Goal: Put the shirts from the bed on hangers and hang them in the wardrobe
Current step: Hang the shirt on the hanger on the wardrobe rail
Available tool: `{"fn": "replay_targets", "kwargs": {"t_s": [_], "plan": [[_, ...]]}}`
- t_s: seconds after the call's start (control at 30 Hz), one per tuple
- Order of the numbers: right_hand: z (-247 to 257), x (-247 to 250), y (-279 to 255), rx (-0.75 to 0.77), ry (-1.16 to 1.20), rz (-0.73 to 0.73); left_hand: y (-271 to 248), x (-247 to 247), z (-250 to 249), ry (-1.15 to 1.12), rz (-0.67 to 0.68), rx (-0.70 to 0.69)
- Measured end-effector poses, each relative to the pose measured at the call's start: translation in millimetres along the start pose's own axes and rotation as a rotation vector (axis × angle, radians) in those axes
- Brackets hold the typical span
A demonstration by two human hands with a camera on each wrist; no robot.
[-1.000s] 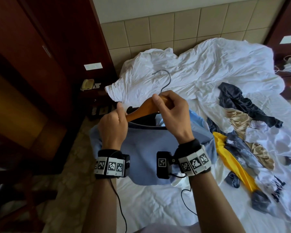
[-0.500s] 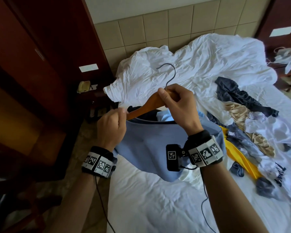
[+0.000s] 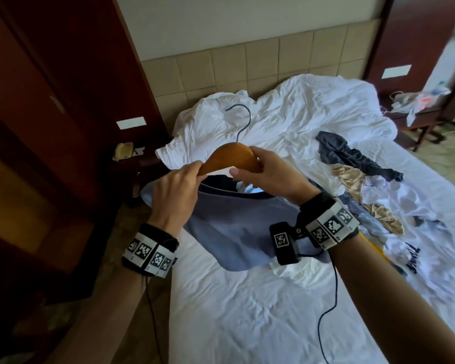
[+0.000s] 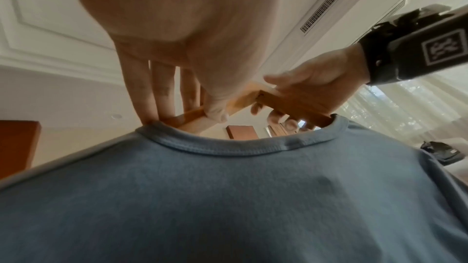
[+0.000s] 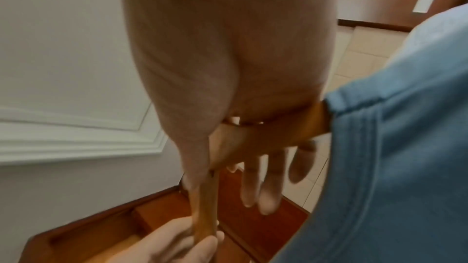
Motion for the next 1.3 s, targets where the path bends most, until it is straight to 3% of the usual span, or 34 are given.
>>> {"fn": "replay_targets", "kwargs": {"t_s": [0.27, 0.33, 0.47, 0.53, 0.67, 0.87, 0.97, 1.13, 1.3], "plan": [[47, -53, -83, -0.024, 0.319, 0.087, -98, 86, -28, -0.103, -0.079, 0.212], [61, -74, -103, -0.047, 0.458, 0.172, -133, 111, -36, -0.147, -0.112, 0.277], [108, -122, -138, -0.132, 0.679, 0.463, -209, 159, -36, -0.336, -0.021, 0.495], [137, -142, -153, -0.122, 0.564, 0.557, -244, 183, -37, -0.422, 0.055, 0.558], [177, -189, -182, -0.062, 0.186, 0.596, -304, 216, -32, -0.541, 0.158, 0.672], [257, -315, -260, -0.106, 0.241, 0.874, -418, 292, 7, -0.565, 0.065, 0.72], [309, -383, -308, -0.099, 0.305, 1.011, -488, 345, 27, -0.547, -0.05, 0.786], [390, -513, -397, -0.023, 0.375, 1.136, -617, 446, 61, -0.53, -0.283, 0.894], [457, -627, -491, 0.121, 0.375, 1.26, -734, 534, 84, -0.508, -0.356, 0.956]]}}
Point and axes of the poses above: each hand's wrist, its own y-axis towards the middle knuckle, its own x-axis out of the back of the hand, z = x × y, the point moved 4 cm from there along y, towards the middle knuckle, and after that the axes turned 3 degrees about -y, right-handed, at the moved point
